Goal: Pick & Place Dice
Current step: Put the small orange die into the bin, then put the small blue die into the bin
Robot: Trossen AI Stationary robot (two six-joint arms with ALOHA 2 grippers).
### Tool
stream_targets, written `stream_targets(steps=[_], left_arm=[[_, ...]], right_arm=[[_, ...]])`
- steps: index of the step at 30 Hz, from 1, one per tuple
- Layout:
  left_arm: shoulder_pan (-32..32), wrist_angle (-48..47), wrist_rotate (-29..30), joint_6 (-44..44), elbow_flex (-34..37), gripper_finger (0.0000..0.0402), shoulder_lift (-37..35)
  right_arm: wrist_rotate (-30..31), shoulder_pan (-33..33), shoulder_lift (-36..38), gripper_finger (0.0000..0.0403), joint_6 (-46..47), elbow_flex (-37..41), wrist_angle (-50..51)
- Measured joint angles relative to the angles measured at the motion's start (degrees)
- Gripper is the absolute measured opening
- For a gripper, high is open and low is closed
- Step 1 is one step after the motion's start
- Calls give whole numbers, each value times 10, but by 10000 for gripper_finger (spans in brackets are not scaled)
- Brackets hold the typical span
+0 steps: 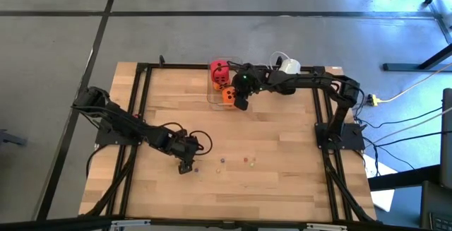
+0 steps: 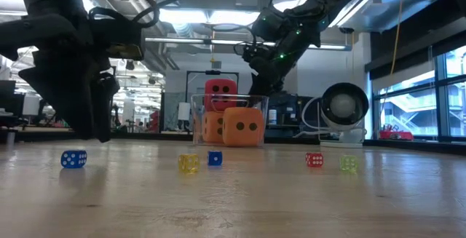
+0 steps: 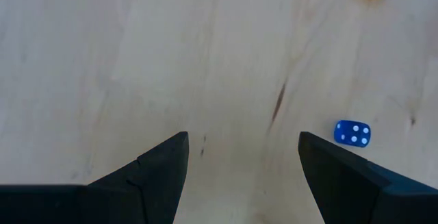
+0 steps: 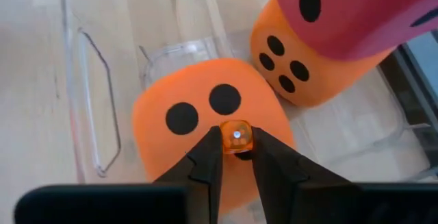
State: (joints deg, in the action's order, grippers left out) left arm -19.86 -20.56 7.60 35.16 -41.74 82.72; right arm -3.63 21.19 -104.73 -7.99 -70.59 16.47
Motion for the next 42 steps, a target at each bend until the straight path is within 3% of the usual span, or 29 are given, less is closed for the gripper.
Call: stream_targets(steps=[8, 17, 22, 30, 38, 42], left_arm=[[-6, 0, 5, 0, 0, 269, 0], [-15, 1, 13, 2, 0, 269, 0], [-15, 33, 5, 2, 0, 269, 0], [-38, 44, 4, -24, 0, 269, 6], [-69, 157, -12, -33, -1, 269, 47], [-81, 148, -8, -21, -5, 269, 81]], right_arm=[[-3, 0, 0, 103, 14, 0, -2], [-3, 0, 1, 189, 15, 0, -2], [-3, 0, 33, 217, 37, 0, -6], [-3, -1, 92, 228, 72, 0, -7], [-3, -1, 96, 229, 119, 0, -6], [-3, -1, 96, 229, 119, 0, -6]])
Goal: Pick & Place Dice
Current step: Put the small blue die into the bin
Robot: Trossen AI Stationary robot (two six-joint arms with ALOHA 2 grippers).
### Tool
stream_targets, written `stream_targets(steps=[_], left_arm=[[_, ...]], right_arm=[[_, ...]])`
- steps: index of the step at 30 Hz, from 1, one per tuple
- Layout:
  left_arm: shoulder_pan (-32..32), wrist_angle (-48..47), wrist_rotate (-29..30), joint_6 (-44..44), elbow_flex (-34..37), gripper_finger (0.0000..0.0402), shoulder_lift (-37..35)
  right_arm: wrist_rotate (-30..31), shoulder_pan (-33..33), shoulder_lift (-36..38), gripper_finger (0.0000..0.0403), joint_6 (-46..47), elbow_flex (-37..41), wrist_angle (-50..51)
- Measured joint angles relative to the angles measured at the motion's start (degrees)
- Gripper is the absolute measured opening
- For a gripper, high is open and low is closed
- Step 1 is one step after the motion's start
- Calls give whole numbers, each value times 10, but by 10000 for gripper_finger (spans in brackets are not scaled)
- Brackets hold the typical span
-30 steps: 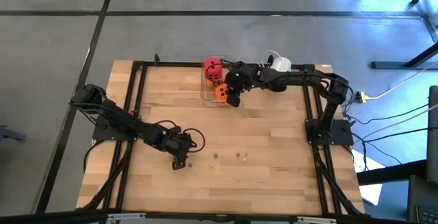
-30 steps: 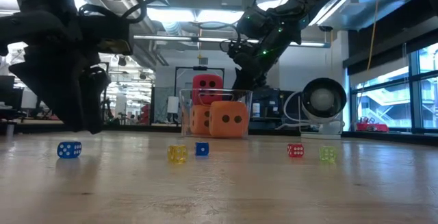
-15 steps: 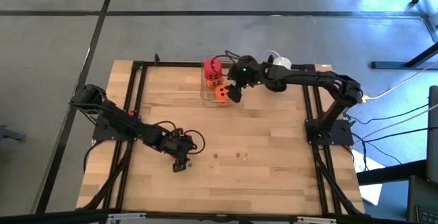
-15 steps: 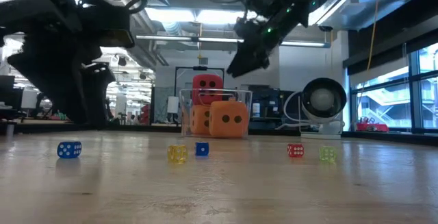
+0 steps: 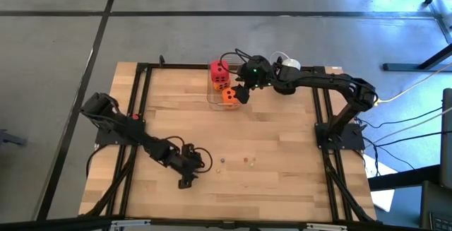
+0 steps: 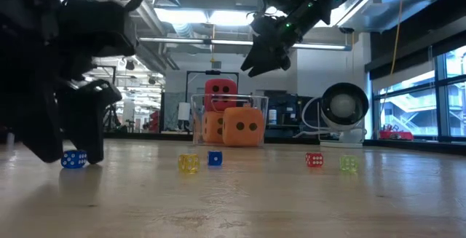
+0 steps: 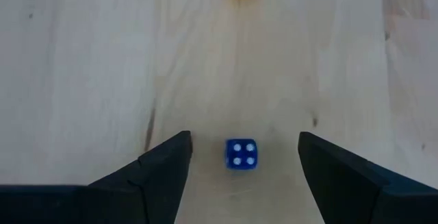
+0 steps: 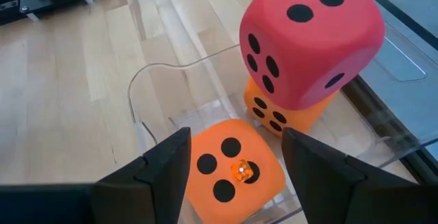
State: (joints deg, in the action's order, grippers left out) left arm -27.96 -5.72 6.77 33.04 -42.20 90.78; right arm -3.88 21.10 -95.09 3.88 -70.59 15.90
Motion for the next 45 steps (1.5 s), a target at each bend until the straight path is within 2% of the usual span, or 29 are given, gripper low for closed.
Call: stream_targets(steps=[5, 9, 13, 26, 31, 37, 41, 45], left_arm=[[-9, -22, 6, -1, -18, 265, 20], [-10, -55, 6, -9, -33, 246, 21], [-10, -86, 8, -9, -40, 218, 18], [-9, -78, 3, -7, -38, 127, 17], [-4, -90, -16, -8, -52, 77, 16], [17, -97, -21, -38, -80, 12, 17], [36, -105, -34, -49, -95, 15, 17], [61, -150, -42, -74, -118, 14, 13]], right_arm=[[0, -1, 0, 228, 0, 0, 0], [0, -1, 0, 228, 0, 0, 0], [0, -1, 0, 228, 0, 0, 0], [0, -1, 0, 228, 0, 0, 0], [0, -1, 9, 228, 16, 0, -4], [-2, -1, 63, 228, 31, 0, -5], [-1, -1, 112, 228, 10, 0, 10], [1, -1, 166, 228, 0, 35, 11]])
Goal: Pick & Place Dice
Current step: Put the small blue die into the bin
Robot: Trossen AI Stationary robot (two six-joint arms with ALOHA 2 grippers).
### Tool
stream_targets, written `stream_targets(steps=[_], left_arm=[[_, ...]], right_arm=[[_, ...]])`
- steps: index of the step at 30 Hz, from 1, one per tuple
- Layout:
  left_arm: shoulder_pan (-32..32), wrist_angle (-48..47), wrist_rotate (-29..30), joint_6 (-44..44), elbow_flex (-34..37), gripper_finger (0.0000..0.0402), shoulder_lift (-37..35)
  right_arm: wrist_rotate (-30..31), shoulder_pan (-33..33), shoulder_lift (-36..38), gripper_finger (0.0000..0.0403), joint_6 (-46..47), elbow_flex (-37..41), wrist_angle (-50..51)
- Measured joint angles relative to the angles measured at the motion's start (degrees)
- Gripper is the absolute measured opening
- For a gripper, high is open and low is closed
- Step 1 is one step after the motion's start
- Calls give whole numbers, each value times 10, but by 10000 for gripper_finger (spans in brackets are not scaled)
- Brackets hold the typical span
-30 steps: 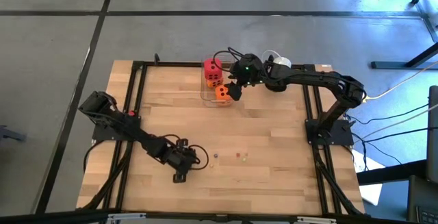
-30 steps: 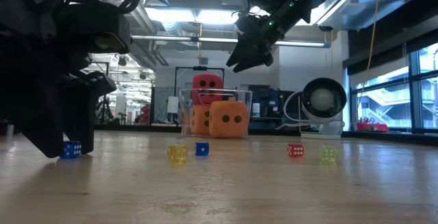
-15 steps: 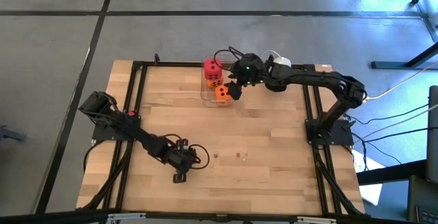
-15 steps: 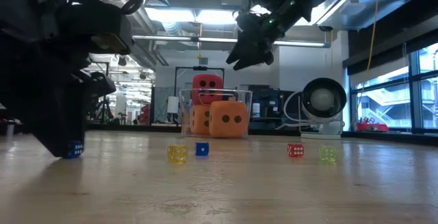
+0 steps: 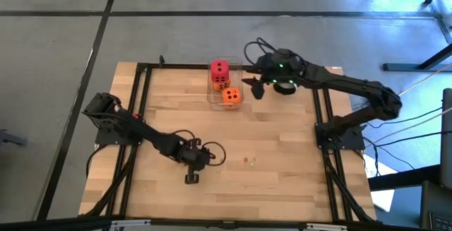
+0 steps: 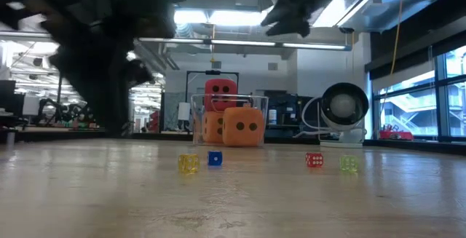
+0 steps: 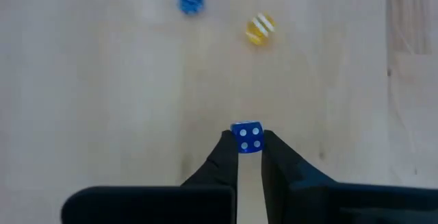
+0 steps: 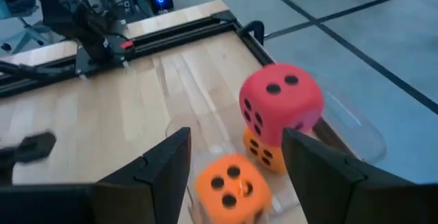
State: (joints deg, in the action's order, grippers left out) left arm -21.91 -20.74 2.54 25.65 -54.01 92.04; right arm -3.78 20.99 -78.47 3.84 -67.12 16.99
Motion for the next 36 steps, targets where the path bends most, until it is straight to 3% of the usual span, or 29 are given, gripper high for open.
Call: stream_targets(steps=[13, 18, 24, 29, 36], left_arm=[[128, -61, 81, -64, -34, 13, -84], [217, -40, 94, -90, -34, 13, -117], [319, 49, 117, -156, -35, 13, -108], [403, 56, 128, -140, -34, 13, -93], [457, 67, 43, -128, -34, 13, -45]], right_arm=[[22, 0, 145, 228, 78, 212, -84], [40, 0, 150, 228, 92, 222, -84], [43, 0, 149, 228, 99, 222, -100], [44, 0, 149, 228, 109, 222, -104], [63, 0, 148, 228, 109, 222, -106]])
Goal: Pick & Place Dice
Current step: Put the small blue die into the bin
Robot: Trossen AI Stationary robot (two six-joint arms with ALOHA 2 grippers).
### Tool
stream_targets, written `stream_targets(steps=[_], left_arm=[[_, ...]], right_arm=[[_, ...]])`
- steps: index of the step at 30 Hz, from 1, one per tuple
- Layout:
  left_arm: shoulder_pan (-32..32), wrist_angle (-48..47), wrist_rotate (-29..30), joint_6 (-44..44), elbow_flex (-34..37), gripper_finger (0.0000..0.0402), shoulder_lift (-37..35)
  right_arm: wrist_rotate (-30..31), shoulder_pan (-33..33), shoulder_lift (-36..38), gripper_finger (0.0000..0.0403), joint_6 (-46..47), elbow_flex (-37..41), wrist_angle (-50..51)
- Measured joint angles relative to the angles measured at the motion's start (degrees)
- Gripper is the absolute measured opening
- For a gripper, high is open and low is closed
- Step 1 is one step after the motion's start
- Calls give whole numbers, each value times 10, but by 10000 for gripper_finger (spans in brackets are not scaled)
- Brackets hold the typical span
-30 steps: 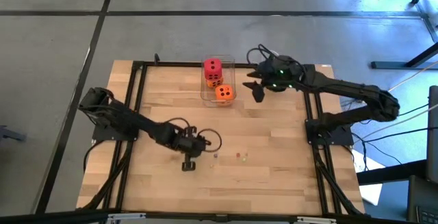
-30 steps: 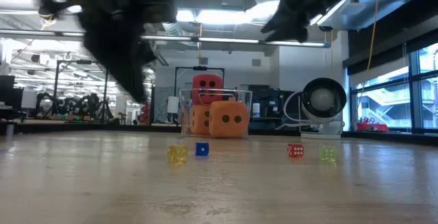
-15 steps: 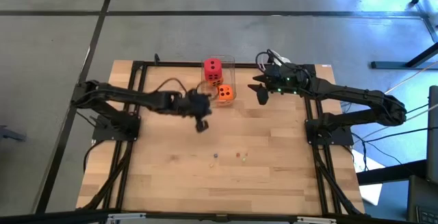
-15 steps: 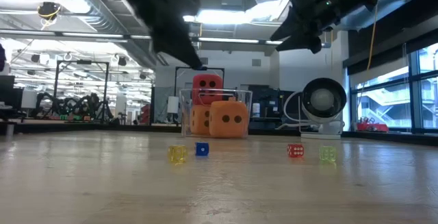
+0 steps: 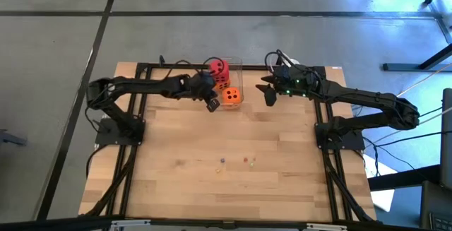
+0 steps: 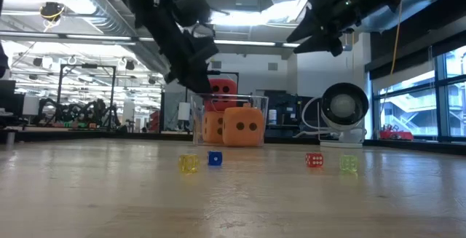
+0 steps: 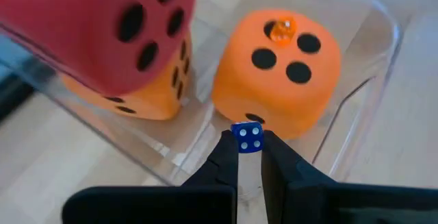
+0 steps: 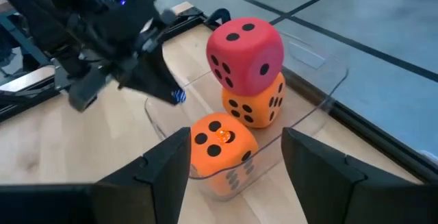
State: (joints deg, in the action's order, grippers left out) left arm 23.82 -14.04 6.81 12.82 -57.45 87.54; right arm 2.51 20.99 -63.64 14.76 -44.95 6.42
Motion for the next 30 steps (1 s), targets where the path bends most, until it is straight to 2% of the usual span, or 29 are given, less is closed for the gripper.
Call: stream_targets(steps=[8, 17, 30], left_arm=[[1, 10, -5, -2, -1, 30, 43], [3, 2, -6, -1, 0, 69, 43], [3, 5, -6, -16, 0, 70, 43]], right_arm=[[12, 0, 0, 228, 0, 0, 0], [12, 0, 0, 228, -2, 0, 0], [12, 0, 0, 228, -2, 0, 0]])
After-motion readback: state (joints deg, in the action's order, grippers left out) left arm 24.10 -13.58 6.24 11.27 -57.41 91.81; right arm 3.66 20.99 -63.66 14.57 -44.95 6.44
